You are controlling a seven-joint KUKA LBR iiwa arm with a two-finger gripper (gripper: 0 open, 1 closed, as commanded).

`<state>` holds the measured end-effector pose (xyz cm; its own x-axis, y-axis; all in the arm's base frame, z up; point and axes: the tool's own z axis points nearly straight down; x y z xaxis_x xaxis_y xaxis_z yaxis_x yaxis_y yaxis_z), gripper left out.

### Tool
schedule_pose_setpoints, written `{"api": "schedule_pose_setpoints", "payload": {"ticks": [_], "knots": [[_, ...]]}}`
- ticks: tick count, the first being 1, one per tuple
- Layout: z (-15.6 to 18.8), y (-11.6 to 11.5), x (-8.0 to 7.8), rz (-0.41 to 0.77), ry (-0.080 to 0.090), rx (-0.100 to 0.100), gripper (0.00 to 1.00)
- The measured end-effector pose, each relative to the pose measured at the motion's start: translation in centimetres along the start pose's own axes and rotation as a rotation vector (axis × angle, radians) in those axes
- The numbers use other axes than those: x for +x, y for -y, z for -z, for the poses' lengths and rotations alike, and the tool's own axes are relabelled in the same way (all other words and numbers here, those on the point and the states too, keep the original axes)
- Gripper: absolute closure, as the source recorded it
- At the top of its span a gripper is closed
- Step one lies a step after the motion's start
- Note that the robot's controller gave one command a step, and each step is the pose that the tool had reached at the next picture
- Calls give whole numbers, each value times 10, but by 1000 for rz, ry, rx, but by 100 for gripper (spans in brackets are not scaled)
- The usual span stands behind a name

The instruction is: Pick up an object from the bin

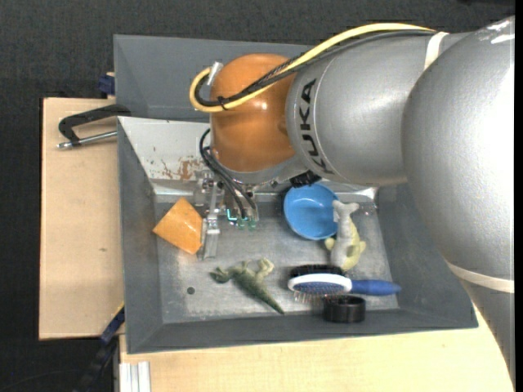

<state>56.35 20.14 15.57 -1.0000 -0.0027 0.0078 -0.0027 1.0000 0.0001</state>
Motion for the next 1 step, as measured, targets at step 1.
{"api": "schedule_pose_setpoints", "payload": {"ticks": [1], "knots": [[-83,-27,-17,-218,3,-1,0]]}}
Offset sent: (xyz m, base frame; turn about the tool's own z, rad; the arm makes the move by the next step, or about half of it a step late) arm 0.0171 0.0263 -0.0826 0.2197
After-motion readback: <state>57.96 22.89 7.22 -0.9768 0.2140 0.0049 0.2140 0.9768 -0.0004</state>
